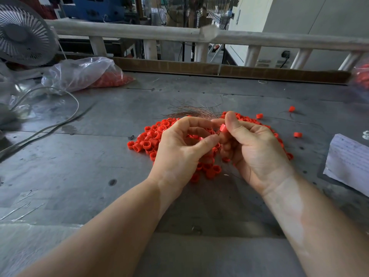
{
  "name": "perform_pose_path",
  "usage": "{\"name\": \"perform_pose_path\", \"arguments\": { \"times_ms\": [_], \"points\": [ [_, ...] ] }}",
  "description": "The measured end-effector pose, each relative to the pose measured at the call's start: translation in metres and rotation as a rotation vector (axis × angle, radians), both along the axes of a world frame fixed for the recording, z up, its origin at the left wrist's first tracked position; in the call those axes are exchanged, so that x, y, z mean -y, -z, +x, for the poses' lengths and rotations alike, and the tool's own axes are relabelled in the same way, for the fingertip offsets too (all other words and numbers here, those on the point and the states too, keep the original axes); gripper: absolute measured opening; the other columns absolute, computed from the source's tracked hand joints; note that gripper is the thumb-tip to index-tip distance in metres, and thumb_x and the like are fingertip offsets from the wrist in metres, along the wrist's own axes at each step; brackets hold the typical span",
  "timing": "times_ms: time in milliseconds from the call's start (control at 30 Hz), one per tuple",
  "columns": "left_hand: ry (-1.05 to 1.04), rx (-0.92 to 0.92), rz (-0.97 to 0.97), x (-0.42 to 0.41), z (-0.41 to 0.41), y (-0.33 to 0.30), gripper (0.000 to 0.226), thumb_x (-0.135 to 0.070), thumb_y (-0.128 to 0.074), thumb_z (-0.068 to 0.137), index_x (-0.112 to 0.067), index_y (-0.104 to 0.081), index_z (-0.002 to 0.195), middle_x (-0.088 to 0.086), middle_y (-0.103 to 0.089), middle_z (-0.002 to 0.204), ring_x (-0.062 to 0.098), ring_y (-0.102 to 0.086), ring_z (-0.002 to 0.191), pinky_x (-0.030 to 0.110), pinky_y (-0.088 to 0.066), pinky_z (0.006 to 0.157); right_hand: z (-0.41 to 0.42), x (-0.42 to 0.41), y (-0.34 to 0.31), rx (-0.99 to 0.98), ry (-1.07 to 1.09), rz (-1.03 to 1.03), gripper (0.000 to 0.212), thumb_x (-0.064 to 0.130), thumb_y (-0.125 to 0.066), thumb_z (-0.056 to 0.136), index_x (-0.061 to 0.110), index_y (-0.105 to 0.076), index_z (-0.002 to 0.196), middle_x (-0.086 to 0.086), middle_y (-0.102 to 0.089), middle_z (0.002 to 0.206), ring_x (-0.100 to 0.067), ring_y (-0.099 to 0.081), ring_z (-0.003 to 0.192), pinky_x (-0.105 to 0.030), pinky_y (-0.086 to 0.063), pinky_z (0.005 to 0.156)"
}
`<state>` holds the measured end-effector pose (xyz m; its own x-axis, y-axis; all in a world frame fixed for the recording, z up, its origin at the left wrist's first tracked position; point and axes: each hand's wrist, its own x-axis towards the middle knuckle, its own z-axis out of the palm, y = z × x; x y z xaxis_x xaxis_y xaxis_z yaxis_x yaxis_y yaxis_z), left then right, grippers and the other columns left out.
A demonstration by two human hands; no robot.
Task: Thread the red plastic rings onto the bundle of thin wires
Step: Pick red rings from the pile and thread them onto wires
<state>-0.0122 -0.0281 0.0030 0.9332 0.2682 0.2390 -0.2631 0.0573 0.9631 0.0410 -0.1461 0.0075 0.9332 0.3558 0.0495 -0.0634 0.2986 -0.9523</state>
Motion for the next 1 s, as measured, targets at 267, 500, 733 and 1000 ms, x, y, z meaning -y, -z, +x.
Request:
{"name": "perform_pose_path", "arguments": {
  "times_ms": [267,500,733,1000],
  "points": [
    [-0.017,0.059,0.123,0.0016,-0.0016,-0.0021,0.023,-0.002,-0.074,0.075,-0.017,-0.067,0.091,0.015,-0.065,0.093,0.022,-0.059,0.062,0.038,-0.056,0.063,-0.0024,-0.0015,-0.0017,0.016,-0.059,-0.055,0.03,0.041,-0.065,0.068,0.017,-0.066,0.051,0.003,-0.052,0.05,-0.007,-0.04,0.045,-0.017,-0.037,0.042],
    [-0.083,0.081,0.214,-0.002,0.002,0.002,0.023,-0.012,-0.074,0.077,-0.034,-0.071,0.086,0.015,-0.064,0.1,0.033,-0.057,0.072,0.029,-0.055,0.064,-0.0028,-0.0005,-0.0036,-0.044,-0.078,-0.006,0.033,0.04,-0.058,0.076,0.012,-0.066,0.06,0.0,-0.05,0.048,-0.008,-0.043,0.044,-0.019,-0.038,0.041],
    [-0.058,0.085,0.184,-0.0039,0.0036,0.0045,0.019,-0.015,-0.073,0.078,-0.032,-0.071,0.086,0.016,-0.064,0.098,0.022,-0.053,0.068,0.024,-0.05,0.058,-0.0003,0.0014,-0.0039,-0.089,-0.101,0.014,0.039,0.036,-0.052,0.086,0.002,-0.068,0.076,-0.002,-0.055,0.05,-0.008,-0.049,0.044,-0.02,-0.042,0.041],
    [-0.06,0.12,0.192,-0.0048,0.0034,0.0054,0.016,-0.017,-0.072,0.077,-0.029,-0.071,0.087,0.016,-0.065,0.099,0.034,-0.052,0.067,0.034,-0.051,0.061,0.0009,0.0021,-0.0053,-0.058,-0.148,0.025,0.031,0.034,-0.056,0.076,0.011,-0.072,0.063,-0.003,-0.056,0.052,-0.009,-0.05,0.045,-0.021,-0.043,0.041]
  ]
}}
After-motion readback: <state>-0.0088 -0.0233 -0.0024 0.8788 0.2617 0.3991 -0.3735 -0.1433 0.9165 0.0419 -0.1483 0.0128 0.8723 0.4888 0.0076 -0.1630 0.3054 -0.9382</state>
